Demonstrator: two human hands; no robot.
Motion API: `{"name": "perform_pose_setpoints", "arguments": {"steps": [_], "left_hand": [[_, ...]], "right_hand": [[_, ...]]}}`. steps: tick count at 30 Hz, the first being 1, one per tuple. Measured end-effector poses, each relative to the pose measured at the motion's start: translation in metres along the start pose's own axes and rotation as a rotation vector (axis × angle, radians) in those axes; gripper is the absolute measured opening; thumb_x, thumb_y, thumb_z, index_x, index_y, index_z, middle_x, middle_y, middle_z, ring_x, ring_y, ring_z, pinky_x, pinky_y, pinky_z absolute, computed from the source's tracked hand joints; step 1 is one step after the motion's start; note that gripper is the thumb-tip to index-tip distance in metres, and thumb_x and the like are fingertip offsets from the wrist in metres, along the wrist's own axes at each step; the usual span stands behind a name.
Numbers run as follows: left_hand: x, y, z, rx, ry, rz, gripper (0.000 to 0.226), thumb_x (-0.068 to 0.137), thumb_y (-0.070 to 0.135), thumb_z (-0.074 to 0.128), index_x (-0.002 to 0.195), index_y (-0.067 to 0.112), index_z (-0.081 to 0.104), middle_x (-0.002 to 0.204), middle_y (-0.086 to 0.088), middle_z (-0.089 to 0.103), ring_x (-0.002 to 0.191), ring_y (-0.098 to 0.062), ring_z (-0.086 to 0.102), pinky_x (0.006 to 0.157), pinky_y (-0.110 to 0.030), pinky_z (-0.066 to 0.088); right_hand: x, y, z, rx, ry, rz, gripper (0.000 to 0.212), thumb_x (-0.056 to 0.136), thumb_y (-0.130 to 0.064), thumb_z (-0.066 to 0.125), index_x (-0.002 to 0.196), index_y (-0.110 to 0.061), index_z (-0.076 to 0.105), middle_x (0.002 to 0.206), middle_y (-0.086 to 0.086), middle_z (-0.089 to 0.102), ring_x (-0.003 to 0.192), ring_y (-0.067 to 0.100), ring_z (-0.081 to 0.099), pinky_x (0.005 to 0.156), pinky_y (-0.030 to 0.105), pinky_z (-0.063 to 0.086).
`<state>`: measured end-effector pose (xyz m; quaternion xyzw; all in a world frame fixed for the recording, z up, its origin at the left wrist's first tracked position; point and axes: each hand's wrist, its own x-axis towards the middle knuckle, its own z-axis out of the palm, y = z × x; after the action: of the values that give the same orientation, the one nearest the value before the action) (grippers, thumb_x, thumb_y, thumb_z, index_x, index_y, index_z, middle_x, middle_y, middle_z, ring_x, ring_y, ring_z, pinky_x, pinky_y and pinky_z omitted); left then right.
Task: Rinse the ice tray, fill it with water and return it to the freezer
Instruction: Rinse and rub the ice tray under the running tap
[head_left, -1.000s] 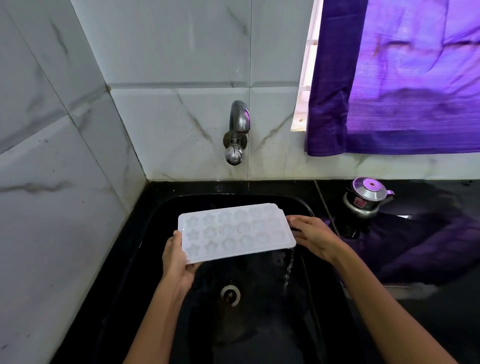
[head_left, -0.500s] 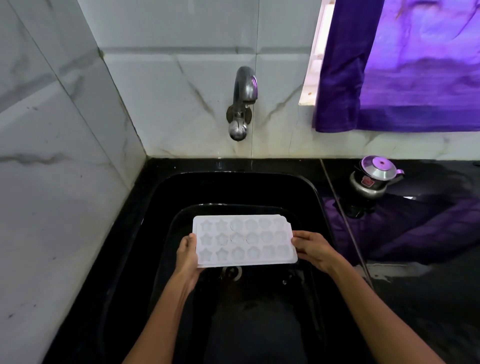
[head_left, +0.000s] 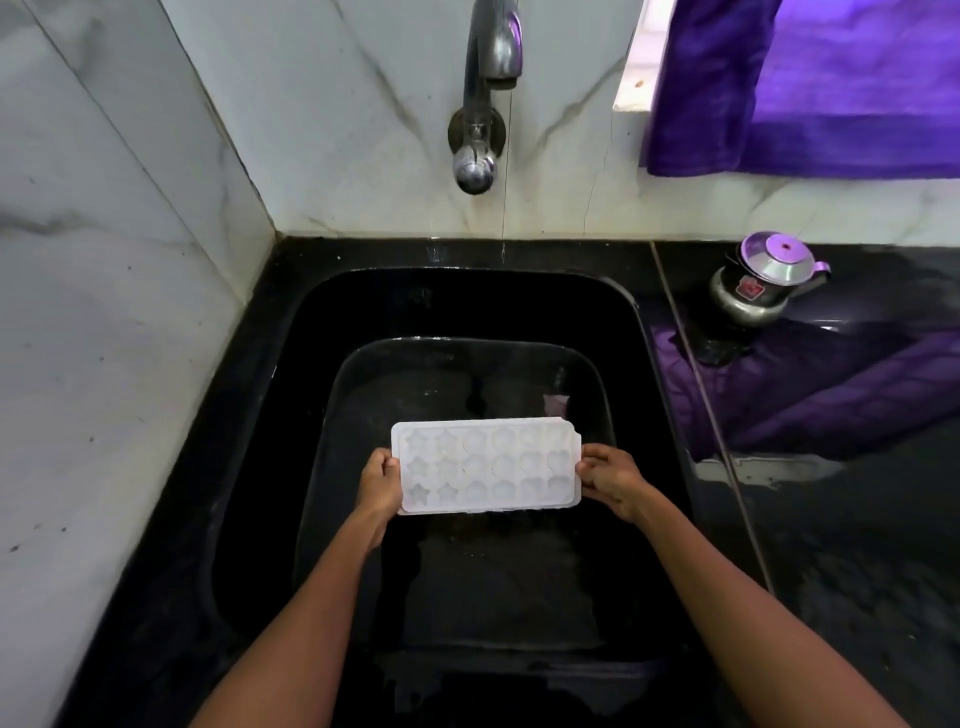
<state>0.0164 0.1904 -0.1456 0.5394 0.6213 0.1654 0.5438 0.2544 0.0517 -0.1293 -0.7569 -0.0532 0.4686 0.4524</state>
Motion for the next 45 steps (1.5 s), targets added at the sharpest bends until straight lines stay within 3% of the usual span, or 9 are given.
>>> {"name": "perform_pose_setpoints", "arguments": {"steps": [5, 15, 21, 24, 27, 33, 37, 40, 45], "left_hand": [[-0.005, -0.002, -0.003, 0.031, -0.004, 0.088, 0.018, 0.095, 0.004, 0.035, 0.093, 0.009, 0.052, 0.091, -0.009, 0.059, 0.083, -0.020, 0.054, 0.069, -0.032, 0.044], [-0.038, 0.030, -0.014, 0.205, 0.027, 0.452, 0.010, 0.093, -0.002, 0.040, 0.092, 0.007, 0.044, 0.087, -0.007, 0.057, 0.079, -0.018, 0.052, 0.066, -0.029, 0.037], [-0.069, 0.093, -0.046, 0.155, 0.154, 0.775, 0.018, 0.087, -0.010, 0.049, 0.086, 0.009, 0.049, 0.077, 0.005, 0.056, 0.060, 0.005, 0.048, 0.060, -0.018, 0.036], [-0.100, 0.127, -0.069, 0.054, 0.176, 0.943, 0.034, 0.086, -0.011, 0.052, 0.077, 0.021, 0.046, 0.095, 0.002, 0.064, 0.081, 0.015, 0.056, 0.073, -0.002, 0.040], [-0.119, 0.139, -0.088, -0.061, 0.189, 1.041, 0.039, 0.088, -0.004, 0.055, 0.075, 0.031, 0.047, 0.106, 0.006, 0.063, 0.103, 0.010, 0.059, 0.089, -0.011, 0.045], [-0.107, 0.076, -0.076, 0.050, 0.286, 0.999, 0.009, 0.082, -0.010, 0.061, 0.088, -0.007, 0.067, 0.105, -0.012, 0.067, 0.103, -0.005, 0.059, 0.094, -0.017, 0.047], [-0.099, 0.022, -0.065, 0.251, 0.141, 0.783, 0.035, 0.077, -0.016, 0.060, 0.072, 0.018, 0.060, 0.093, -0.010, 0.073, 0.090, -0.027, 0.069, 0.072, -0.013, 0.048], [-0.115, 0.043, -0.075, 0.191, 0.205, 0.841, 0.024, 0.079, -0.016, 0.060, 0.081, 0.007, 0.067, 0.099, -0.006, 0.069, 0.094, -0.024, 0.068, 0.080, -0.003, 0.044], [-0.156, 0.104, -0.091, -0.022, 0.476, 1.174, 0.025, 0.090, 0.006, 0.051, 0.095, -0.016, 0.063, 0.110, -0.011, 0.060, 0.111, 0.003, 0.056, 0.102, -0.038, 0.045]], "right_hand": [[0.000, 0.007, -0.002, -0.082, 0.026, -0.054, 0.032, 0.088, 0.018, 0.043, 0.081, -0.011, 0.054, 0.076, 0.005, 0.056, 0.086, 0.025, 0.055, 0.093, 0.051, 0.048], [-0.028, -0.015, -0.013, -0.119, 0.107, -0.324, 0.039, 0.074, 0.020, 0.061, 0.065, -0.014, 0.046, 0.063, 0.003, 0.052, 0.057, 0.011, 0.046, 0.039, 0.011, 0.039], [-0.064, -0.072, -0.025, -0.122, 0.185, -0.682, 0.047, 0.076, 0.026, 0.052, 0.061, -0.017, 0.042, 0.068, 0.004, 0.052, 0.057, -0.003, 0.050, 0.056, 0.008, 0.039], [-0.095, -0.106, -0.036, -0.055, 0.153, -0.866, 0.048, 0.072, 0.031, 0.052, 0.060, -0.015, 0.042, 0.077, 0.003, 0.060, 0.064, -0.009, 0.060, 0.066, 0.008, 0.047], [-0.123, -0.121, -0.044, -0.032, 0.216, -1.008, 0.045, 0.070, 0.027, 0.054, 0.060, -0.017, 0.050, 0.078, 0.003, 0.065, 0.075, -0.004, 0.064, 0.076, 0.018, 0.052], [-0.110, -0.059, -0.026, -0.229, 0.495, -1.025, 0.027, 0.068, 0.016, 0.058, 0.072, -0.008, 0.069, 0.075, 0.005, 0.069, 0.074, 0.027, 0.067, 0.069, 0.033, 0.051], [-0.095, 0.000, -0.014, -0.373, 0.401, -0.773, 0.045, 0.063, 0.019, 0.048, 0.056, -0.025, 0.057, 0.062, -0.001, 0.064, 0.061, 0.012, 0.059, 0.056, 0.025, 0.044], [-0.119, -0.021, -0.013, -0.304, 0.490, -0.881, 0.041, 0.066, 0.019, 0.053, 0.063, -0.020, 0.064, 0.069, -0.003, 0.068, 0.068, 0.017, 0.067, 0.063, 0.020, 0.050], [-0.176, -0.086, -0.027, 0.083, 0.628, -1.241, 0.014, 0.075, 0.011, 0.063, 0.071, -0.002, 0.069, 0.076, 0.004, 0.068, 0.073, 0.014, 0.067, 0.081, 0.022, 0.052]]}}
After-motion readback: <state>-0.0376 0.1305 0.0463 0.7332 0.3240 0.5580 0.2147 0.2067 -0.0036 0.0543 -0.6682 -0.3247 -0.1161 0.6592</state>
